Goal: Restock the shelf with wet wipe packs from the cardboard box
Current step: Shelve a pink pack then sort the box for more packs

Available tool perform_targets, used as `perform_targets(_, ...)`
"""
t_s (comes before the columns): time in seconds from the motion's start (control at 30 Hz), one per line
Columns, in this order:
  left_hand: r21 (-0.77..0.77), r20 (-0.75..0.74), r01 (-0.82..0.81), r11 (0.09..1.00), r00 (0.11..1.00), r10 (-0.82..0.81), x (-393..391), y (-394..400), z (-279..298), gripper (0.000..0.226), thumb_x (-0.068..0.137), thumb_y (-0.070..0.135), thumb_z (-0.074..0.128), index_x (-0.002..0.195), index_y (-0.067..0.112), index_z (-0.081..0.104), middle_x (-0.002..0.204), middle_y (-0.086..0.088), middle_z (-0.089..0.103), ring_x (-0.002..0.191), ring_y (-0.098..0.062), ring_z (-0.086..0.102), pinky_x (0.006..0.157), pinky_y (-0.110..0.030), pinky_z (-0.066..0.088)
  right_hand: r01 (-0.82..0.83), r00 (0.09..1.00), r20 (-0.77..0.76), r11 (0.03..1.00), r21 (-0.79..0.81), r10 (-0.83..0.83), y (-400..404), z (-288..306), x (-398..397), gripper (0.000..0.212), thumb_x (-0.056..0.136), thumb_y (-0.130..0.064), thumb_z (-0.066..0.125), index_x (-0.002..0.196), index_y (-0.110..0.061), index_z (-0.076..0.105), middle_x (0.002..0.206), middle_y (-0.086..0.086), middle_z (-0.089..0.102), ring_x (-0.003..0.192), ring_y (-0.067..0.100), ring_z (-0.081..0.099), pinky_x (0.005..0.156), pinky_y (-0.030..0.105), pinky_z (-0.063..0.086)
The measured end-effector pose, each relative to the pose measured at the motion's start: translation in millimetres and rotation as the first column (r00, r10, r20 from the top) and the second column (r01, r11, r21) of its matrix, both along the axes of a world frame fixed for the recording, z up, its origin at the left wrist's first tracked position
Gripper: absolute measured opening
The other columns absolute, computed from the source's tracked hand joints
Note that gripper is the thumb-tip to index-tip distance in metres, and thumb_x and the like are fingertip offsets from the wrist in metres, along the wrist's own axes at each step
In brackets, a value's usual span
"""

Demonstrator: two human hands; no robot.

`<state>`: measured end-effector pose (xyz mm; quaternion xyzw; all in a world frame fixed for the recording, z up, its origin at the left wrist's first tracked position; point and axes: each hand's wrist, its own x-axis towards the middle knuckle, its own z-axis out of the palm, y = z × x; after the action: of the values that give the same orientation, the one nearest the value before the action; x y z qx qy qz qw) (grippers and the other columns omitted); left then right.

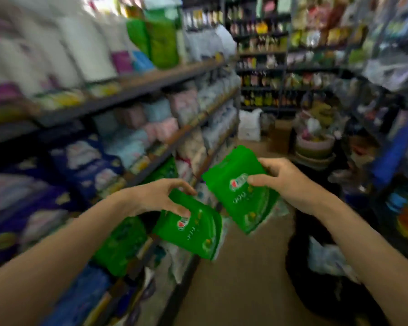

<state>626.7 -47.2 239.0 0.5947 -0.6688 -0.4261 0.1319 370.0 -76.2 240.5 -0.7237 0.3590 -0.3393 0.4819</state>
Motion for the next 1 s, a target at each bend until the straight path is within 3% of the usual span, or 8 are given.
perform_targets(0.13, -0.294, 0.036, -0.103, 0.95, 0.992, 0.118, 73.5, 16.2, 71.5, 0.032, 0.071, 0.011, 0.066, 0.097, 0.027, 0.058, 0.101, -0.009, 0.062, 0.089, -0.015, 0.056, 0.086, -0.04, 0.049, -0.355, 0.93, -0.068, 0.93, 0.098, 0.362, 6.2, 51.0, 113.6, 0.031, 0.076, -0.026, 0.065, 0.107, -0.023, 0.066, 0.115, -0.018, 0.064, 0.101, 0.007, 0.065, 0.077, 0.021, 0.055)
perform_targets(0.23, -0.382, -0.099, -0.281, 0.88, 0.96, 0.264, 124.2, 35.0, 119.3, 0.018, 0.089, 0.006, 0.056, 0.107, 0.007, 0.06, 0.096, -0.012, 0.063, 0.086, -0.023, 0.058, 0.075, -0.033, 0.05, -0.419, 0.906, 0.119, 0.899, 0.127, 0.406, 7.4, 78.9, 190.7, 0.036, 0.076, -0.024, 0.062, 0.111, -0.017, 0.063, 0.108, 0.001, 0.071, 0.099, 0.017, 0.068, 0.082, 0.028, 0.057)
perform_targets(0.37, -0.299, -0.466, -0.541, 0.786, 0.802, 0.374, 187.3, 79.9, 174.4, 0.033, 0.086, 0.047, 0.053, 0.102, 0.02, 0.062, 0.095, 0.001, 0.069, 0.092, -0.016, 0.065, 0.083, -0.028, 0.051, -0.468, 0.835, 0.365, 0.88, 0.077, 0.412, -0.5, 127.4, 268.4, 0.062, 0.065, -0.03, 0.066, 0.124, -0.014, 0.055, 0.113, 0.001, 0.069, 0.097, 0.014, 0.068, 0.077, 0.027, 0.058)
perform_targets(0.47, -0.563, -0.149, -0.429, 0.706, 0.893, 0.424, 218.3, 106.1, 202.5, 0.05, 0.069, 0.033, 0.077, 0.113, 0.031, 0.055, 0.106, 0.013, 0.067, 0.099, -0.004, 0.064, 0.088, -0.025, 0.052, -0.538, 0.732, 0.411, 0.831, -0.139, 0.543, 0.4, 166.0, 321.6, 0.041, 0.07, -0.03, 0.06, 0.111, -0.025, 0.058, 0.098, -0.009, 0.073, 0.09, 0.009, 0.069, 0.075, 0.025, 0.058)
perform_targets(0.67, -0.811, 0.037, -0.391, 0.435, 0.709, 0.705, 256.0, 129.1, 269.2, 0.049, 0.069, 0.015, 0.078, 0.108, 0.03, 0.053, 0.099, 0.012, 0.063, 0.092, -0.001, 0.06, 0.077, -0.017, 0.053, -0.277, 0.83, 0.118, 0.587, -0.761, 0.545, 3.9, 252.5, 398.9, 0.078, 0.068, -0.023, 0.079, 0.13, -0.023, 0.031, 0.12, -0.008, 0.043, 0.11, 0.01, 0.051, 0.088, 0.023, 0.049)
perform_targets(0.73, -0.865, 0.222, -0.265, 0.425, 0.558, 0.8, 264.9, 128.8, 282.4, 0.059, 0.067, 0.021, 0.08, 0.119, 0.022, 0.051, 0.105, 0.007, 0.062, 0.095, -0.01, 0.06, 0.082, -0.027, 0.052, -0.173, 0.907, -0.017, 0.336, -0.926, 0.421, 5.9, 284.2, 414.1, 0.092, 0.064, -0.03, 0.082, 0.137, -0.022, 0.027, 0.132, 0.001, 0.039, 0.119, 0.014, 0.041, 0.097, 0.027, 0.041)
perform_targets(0.83, -0.905, 0.305, -0.169, 0.392, 0.386, 0.871, 270.7, 125.9, 288.0, 0.058, 0.066, 0.027, 0.081, 0.115, 0.017, 0.052, 0.103, 0.003, 0.062, 0.092, -0.013, 0.059, 0.079, -0.029, 0.049, -0.351, 0.934, -0.35, 0.001, -0.937, 0.066, 15.4, 309.5, 441.7, 0.08, 0.064, -0.047, 0.078, 0.131, -0.024, 0.041, 0.122, 0.0, 0.051, 0.116, 0.019, 0.044, 0.094, 0.034, 0.034)
perform_targets(1.0, -0.884, 0.413, -0.161, 0.44, 0.176, 0.894, 278.5, 120.3, 294.2, 0.053, 0.075, 0.034, 0.073, 0.115, 0.01, 0.048, 0.108, -0.003, 0.06, 0.099, -0.018, 0.055, 0.083, -0.031, 0.047, -0.607, 0.79, -0.589, 0.086, -0.79, 0.173, 15.9, 321.9, 488.2, 0.066, 0.061, -0.037, 0.083, 0.117, -0.021, 0.052, 0.103, -0.004, 0.055, 0.095, 0.015, 0.052, 0.083, 0.029, 0.046)
